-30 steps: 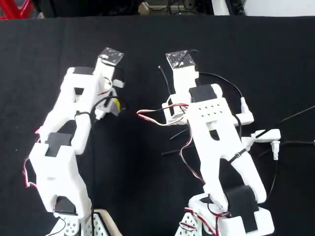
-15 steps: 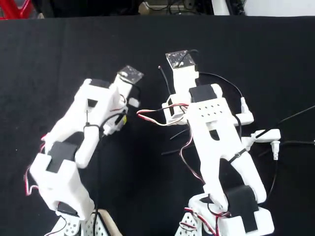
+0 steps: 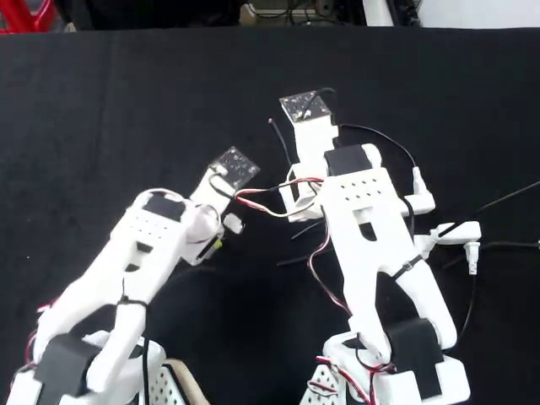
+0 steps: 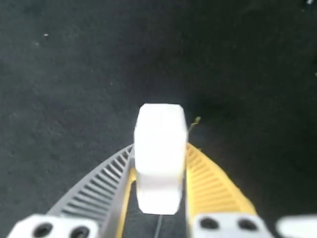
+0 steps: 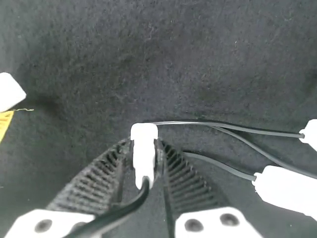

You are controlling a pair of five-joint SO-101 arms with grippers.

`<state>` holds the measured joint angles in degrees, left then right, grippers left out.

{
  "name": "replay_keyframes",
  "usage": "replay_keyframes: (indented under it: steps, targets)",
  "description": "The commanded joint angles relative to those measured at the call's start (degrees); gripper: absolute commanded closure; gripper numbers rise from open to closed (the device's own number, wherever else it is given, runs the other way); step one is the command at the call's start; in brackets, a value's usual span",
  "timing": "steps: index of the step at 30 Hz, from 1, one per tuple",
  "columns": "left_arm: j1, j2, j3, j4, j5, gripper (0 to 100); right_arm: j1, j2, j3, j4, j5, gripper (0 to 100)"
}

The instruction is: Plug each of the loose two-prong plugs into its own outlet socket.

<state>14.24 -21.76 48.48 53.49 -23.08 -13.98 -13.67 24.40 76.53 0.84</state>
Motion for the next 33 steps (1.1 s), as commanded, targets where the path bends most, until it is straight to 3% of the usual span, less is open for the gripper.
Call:
replay_keyframes:
  steps: [1,5,8,12,17,22,24,27,31,33]
  targets:
    - [-3.6,-3.1,1.5,-4.5,-0.4,72,0.6,-0.6,-2.0,0.4,0.6,98.6]
    - [-3.2,-3.8,3.3,-5.1,-1.9,73,0.6,-0.6,-2.0,0.4,0.6,98.6]
    - [-1.2,-5.5,3.6,-1.1,-1.9,73,0.6,-0.5,-2.0,0.4,0.6,98.6]
    - [3.9,-11.6,4.7,5.4,-1.9,73,0.6,-0.5,-2.0,0.4,0.7,98.6]
    - [11.6,-20.6,12.9,5.7,-1.6,73,0.7,-0.5,-2.0,0.4,0.7,98.6]
    - [3.4,-31.8,12.5,5.6,0.3,73,0.7,-0.6,-2.0,0.4,0.7,98.6]
    - [-2.2,-36.2,13.1,2.7,1.4,73,0.7,-0.6,-1.9,0.4,0.7,98.6]
    - [-10.2,-39.1,17.2,-7.7,2.2,73,0.7,-0.6,-1.9,0.4,0.7,98.6]
    - [-15.3,-35.3,24.1,-24.4,6.2,73,0.7,-0.5,-1.9,0.4,0.7,98.6]
    - [-16.3,-30.4,24.7,-28.8,6.8,73,0.7,-0.5,-1.8,0.4,0.7,98.6]
